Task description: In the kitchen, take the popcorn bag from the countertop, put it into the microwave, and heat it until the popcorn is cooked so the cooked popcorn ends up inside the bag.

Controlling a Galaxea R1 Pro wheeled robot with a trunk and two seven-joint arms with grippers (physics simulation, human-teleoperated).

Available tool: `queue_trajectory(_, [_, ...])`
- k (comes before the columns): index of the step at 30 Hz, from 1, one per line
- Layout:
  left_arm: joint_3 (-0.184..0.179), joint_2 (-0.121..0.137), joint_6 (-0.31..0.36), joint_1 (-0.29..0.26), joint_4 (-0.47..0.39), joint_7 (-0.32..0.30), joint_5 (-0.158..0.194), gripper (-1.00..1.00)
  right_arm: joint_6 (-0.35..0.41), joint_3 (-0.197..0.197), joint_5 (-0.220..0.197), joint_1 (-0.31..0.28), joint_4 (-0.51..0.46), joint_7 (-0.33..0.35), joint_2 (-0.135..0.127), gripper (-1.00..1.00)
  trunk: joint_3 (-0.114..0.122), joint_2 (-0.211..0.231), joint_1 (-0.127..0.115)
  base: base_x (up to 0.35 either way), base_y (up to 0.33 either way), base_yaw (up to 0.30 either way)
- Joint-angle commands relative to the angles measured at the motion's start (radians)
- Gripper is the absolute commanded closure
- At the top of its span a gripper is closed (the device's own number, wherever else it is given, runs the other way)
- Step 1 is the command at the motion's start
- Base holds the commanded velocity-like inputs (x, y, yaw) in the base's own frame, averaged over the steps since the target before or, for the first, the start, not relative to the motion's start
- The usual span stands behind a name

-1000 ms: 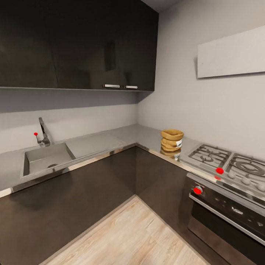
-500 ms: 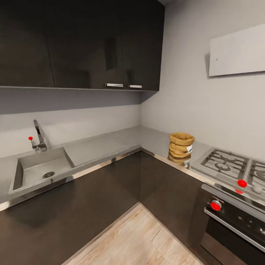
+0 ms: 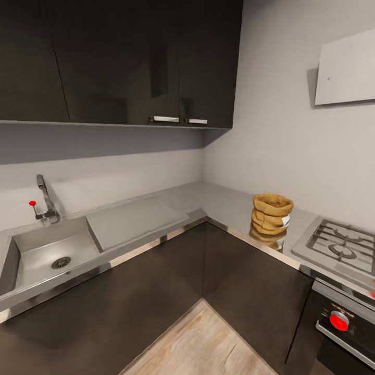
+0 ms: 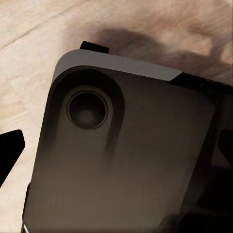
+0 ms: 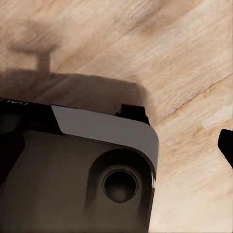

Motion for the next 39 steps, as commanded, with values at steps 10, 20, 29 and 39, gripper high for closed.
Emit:
queue_trajectory(10, [0.0, 0.0, -0.001, 0.0, 0.0, -0.001, 0.006, -1.0, -0.011, -0.009, 0.008, -0.001, 0.003, 0.001, -0.001, -1.0, -0.001, 0.0, 0.001, 0.313, 0.148, 0.0])
queue_trajectory(20, [0.0, 0.0, -0.002, 0.0, 0.0, -0.001, 0.006, -1.0, -0.01, -0.009, 0.007, -0.001, 0.003, 0.002, 0.0, -1.0, -0.001, 0.0, 0.001, 0.311, 0.157, -0.022])
queue_trajectory(29, [0.0, -0.001, -0.002, 0.0, -0.001, -0.001, 0.006, -1.0, -0.009, -0.01, 0.006, -0.001, 0.003, 0.001, 0.003, -1.0, -0.001, 0.0, 0.001, 0.302, 0.155, -0.223])
queue_trajectory(39, [0.0, -0.002, -0.003, 0.0, -0.002, -0.001, 0.006, -1.0, -0.008, -0.01, 0.005, -0.001, 0.003, 0.002, 0.002, -1.0, -0.001, 0.0, 0.001, 0.216, 0.096, -0.245])
